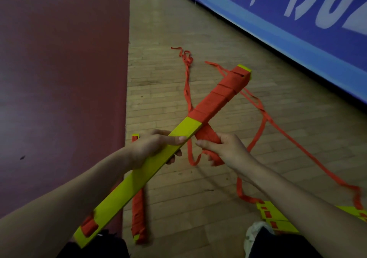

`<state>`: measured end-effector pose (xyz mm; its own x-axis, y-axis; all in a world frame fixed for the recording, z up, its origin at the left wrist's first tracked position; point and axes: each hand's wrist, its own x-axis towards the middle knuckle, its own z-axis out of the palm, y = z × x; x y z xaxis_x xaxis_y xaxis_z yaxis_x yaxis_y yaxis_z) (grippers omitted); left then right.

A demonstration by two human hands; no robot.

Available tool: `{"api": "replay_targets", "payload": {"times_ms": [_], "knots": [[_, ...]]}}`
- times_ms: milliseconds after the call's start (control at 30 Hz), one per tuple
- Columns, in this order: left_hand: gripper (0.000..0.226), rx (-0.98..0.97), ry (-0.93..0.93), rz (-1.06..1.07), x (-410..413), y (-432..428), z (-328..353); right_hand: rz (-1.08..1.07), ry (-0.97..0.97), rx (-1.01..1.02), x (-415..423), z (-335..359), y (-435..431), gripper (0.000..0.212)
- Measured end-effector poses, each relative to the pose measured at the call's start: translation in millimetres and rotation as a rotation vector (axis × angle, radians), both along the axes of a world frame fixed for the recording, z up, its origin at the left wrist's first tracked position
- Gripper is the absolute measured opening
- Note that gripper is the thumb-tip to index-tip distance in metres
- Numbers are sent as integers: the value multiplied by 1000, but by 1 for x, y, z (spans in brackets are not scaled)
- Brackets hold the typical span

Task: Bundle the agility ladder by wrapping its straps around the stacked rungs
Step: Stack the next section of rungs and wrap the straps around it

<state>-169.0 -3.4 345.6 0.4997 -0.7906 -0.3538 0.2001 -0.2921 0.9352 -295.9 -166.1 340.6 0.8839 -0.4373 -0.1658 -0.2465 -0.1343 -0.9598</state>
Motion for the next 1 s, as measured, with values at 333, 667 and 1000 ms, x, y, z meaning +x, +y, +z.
{"api": "replay_targets", "payload": {"times_ms": [333,667,1000], "knots": [[20,138,-299,71,-12,-12,-15,-62,-18,-317,4,5,10,42],[42,357,-1126,121,-28,-18,-17,-217,54,-183,13,6,9,49],[51,204,-289,-100,-11,-10,1,-121,-37,229,7,7,-5,36]]}}
